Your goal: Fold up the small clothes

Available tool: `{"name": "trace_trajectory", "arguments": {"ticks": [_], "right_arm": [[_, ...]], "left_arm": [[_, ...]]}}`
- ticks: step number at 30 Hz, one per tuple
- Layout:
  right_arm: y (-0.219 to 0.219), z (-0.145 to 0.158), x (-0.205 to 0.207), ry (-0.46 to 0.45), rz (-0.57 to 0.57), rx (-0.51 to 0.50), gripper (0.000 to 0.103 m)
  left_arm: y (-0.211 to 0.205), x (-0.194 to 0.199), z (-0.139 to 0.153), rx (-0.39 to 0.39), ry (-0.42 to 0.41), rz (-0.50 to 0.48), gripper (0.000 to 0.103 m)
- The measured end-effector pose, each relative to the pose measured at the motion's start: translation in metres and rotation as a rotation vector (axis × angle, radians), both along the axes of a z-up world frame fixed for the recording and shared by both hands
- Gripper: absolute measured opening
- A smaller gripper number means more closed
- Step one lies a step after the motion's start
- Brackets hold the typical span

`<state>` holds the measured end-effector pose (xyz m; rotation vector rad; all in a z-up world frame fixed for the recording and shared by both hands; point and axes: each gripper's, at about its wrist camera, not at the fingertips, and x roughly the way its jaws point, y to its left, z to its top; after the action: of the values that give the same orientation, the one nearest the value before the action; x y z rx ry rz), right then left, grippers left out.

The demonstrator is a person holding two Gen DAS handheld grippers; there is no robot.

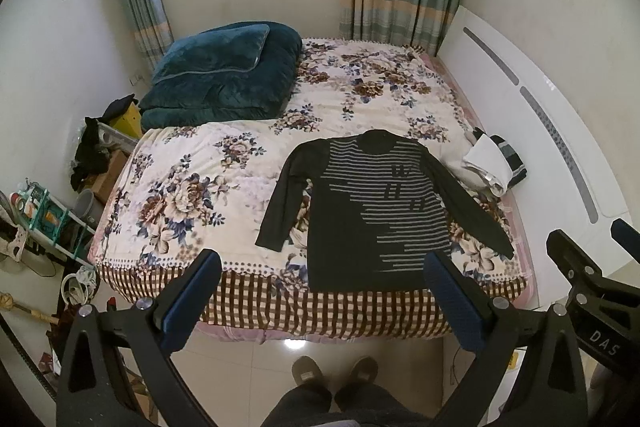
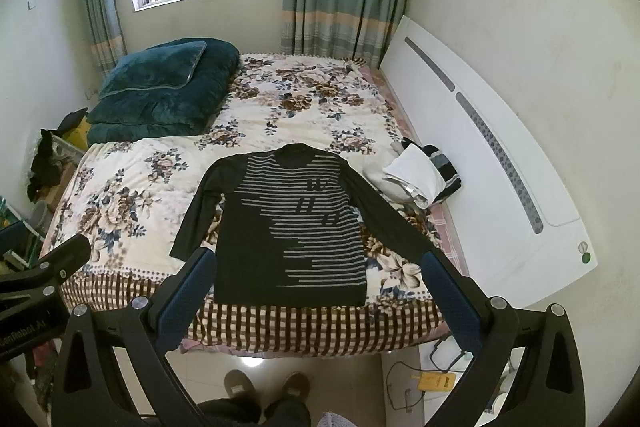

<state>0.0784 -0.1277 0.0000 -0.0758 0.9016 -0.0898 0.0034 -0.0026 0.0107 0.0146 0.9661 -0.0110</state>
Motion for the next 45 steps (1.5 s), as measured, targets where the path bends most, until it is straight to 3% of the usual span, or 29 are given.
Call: {"name": "trace_trajectory", "arguments": {"ticks": [19,45], "right_arm": [[0.004,0.019,0.001,-0.017,0.005,0.003,0.103],[0.001,0.021,-0.001,-0.029,0.005,0.008,0.103]], "left_arm": [[-0.004,0.002,0.014,-0.005,-0.014,0.001,0.103],[-0.007,0.006,0.021,-0.008,-0.029,0.001,0.103]]}}
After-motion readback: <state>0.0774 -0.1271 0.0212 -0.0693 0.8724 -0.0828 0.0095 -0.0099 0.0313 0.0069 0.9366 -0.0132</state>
